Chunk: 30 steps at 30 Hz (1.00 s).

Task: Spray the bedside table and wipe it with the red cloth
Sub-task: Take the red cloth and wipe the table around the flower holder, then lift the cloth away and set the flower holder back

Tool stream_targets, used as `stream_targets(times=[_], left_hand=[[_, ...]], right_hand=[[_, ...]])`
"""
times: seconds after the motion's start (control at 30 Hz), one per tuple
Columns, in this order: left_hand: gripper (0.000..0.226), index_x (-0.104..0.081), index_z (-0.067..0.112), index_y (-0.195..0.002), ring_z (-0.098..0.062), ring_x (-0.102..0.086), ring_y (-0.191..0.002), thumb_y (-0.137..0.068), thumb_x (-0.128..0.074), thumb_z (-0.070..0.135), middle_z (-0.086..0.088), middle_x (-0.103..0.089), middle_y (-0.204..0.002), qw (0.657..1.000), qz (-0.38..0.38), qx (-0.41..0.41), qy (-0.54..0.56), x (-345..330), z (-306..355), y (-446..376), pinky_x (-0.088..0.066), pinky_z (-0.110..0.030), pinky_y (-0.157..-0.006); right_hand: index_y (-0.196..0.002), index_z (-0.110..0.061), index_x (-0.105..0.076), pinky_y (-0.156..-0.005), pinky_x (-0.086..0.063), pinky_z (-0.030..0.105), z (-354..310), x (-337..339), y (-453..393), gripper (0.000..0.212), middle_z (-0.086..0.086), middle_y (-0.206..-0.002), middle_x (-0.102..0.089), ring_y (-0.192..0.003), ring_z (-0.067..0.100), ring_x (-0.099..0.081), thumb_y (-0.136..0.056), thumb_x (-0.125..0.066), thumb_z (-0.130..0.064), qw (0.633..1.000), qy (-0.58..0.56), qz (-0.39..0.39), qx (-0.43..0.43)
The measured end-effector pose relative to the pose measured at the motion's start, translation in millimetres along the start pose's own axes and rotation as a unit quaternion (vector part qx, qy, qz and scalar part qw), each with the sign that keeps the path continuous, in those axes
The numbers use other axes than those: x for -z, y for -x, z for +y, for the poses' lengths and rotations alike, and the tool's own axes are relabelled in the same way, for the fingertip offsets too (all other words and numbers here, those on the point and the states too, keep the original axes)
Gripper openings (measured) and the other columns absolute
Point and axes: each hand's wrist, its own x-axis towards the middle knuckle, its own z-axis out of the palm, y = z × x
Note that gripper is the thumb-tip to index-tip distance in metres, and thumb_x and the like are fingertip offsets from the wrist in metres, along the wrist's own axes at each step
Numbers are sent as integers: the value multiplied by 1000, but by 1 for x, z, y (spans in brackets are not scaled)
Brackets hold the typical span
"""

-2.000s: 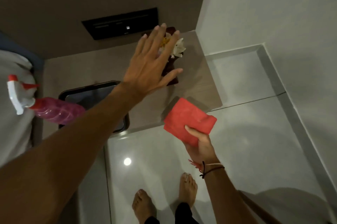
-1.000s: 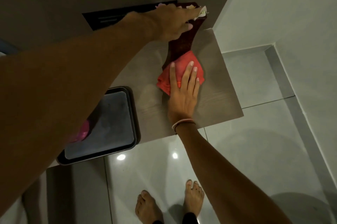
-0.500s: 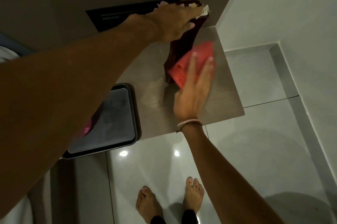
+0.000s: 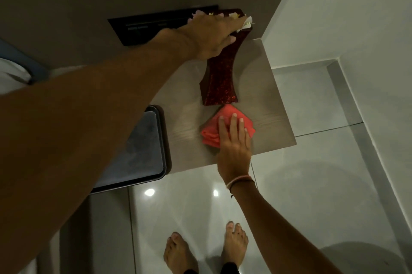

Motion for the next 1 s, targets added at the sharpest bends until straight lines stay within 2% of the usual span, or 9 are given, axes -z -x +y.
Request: stream_targets(times=[0.1, 0.2, 0.33, 0.47, 0.53, 0.6, 0.73, 0.9, 1.0], left_hand=[[55, -23, 19, -162, -40, -51, -134, -109, -39, 25, -23, -50, -149, 1000, 10, -5, -12, -2, 2, 3, -35, -60, -118], [55, -21, 20, -162, -38, -47, -138, -110, -38, 25, -20, -47, -154, 1000, 21, -8, -19, -6, 5, 6, -31, -59, -120], [56, -22, 20, -162, -38, -48, -138, -109, -39, 24, -20, -48, -153, 1000, 23, -11, -15, -8, 5, 5, -30, -60, -120], [57, -20, 24, -163, -37, -41, -145, -109, -39, 26, -17, -43, -159, 999, 31, -9, -19, -13, 10, 10, -27, -59, -121], [58, -16, 25, -163, -36, -30, -153, -109, -38, 27, -15, -34, -165, 999, 40, -5, -35, -20, 17, 18, -22, -59, -123], [59, -12, 28, -163, -35, -22, -157, -110, -35, 29, -15, -26, -169, 998, 47, 2, -45, -29, 25, 27, -16, -58, -126], [58, -5, 33, -163, -34, -12, -160, -110, -30, 33, -14, -15, -173, 997, 49, 22, -59, -46, 40, 39, -7, -57, -128], [59, -5, 33, -163, -34, -11, -161, -110, -32, 32, -14, -14, -173, 995, 48, 32, -83, -52, 56, 50, -6, -55, -129], [61, -9, 32, -163, -31, -14, -160, -109, -37, 34, -15, -15, -172, 995, 70, 23, -65, -51, 60, 67, -10, -52, -131]], right_hand=[[-156, -7, -27, -124, -23, 57, 6, 8, -2, 73, 25, -162, -28, -152, 42, -22, -90, -57, -4, 994, -37, 72, -77], [-159, -9, -15, -126, -9, 55, 2, 10, -31, 78, 24, -167, -14, -155, 41, -7, -91, -52, -12, 995, -21, -16, -95], [-158, -20, -21, -126, -2, 54, -5, 3, -44, 72, 19, -169, -9, -156, 39, 0, -93, -50, -23, 996, 25, -75, 30], [-148, -26, -48, -128, -5, 48, 14, 12, -33, 72, 11, -167, -24, -156, 32, -13, -78, -57, -8, 981, -28, -108, 160], [-139, -28, -59, -128, -10, 45, 25, 20, -29, 66, 6, -163, -36, -154, 26, -22, -77, -57, -2, 968, -99, -158, 169], [-132, -24, -66, -125, -24, 44, 33, 27, -16, 56, 2, -153, -51, -148, 20, -36, -85, -54, 6, 950, -227, -177, 124], [-119, -29, -68, -107, -50, 39, 40, 42, 30, 44, -10, -120, -70, -119, 12, -64, -93, -55, 5, 877, -468, -111, 8], [-118, -16, -63, -82, -55, 22, 45, 43, 57, 34, 7, -107, -68, -97, 21, -66, -87, -66, -2, 802, -575, -43, -153], [-98, -22, -67, -83, -54, 34, 47, 57, 57, 35, 3, -95, -67, -92, 23, -62, -82, -66, 8, 755, -623, -43, -201]])
